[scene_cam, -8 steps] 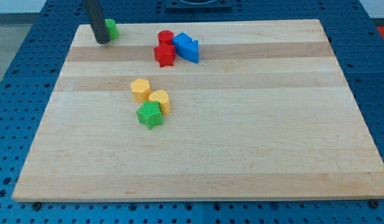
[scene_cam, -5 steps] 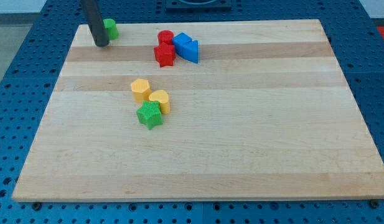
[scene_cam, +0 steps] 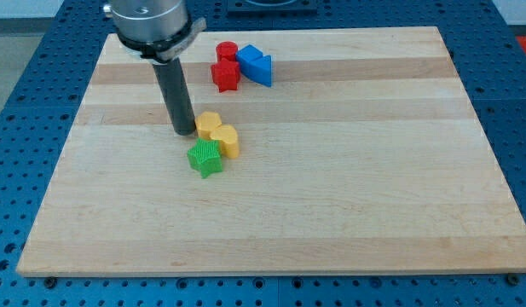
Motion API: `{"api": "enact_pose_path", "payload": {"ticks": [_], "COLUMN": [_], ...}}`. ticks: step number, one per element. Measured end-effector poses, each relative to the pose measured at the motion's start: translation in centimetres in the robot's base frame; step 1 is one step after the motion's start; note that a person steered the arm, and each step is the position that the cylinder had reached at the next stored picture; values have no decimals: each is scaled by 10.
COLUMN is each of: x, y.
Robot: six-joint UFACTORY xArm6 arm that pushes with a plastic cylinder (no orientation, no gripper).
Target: Slide the yellow hexagon to the group of blocks
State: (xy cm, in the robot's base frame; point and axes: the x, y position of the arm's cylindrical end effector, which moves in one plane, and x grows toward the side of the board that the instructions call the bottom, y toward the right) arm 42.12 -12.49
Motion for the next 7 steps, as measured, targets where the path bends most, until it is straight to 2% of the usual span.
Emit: {"api": "enact_pose_path", "payload": {"ticks": [2,5,7], "x": [37,6,-35], "y": [17,22,32]}}
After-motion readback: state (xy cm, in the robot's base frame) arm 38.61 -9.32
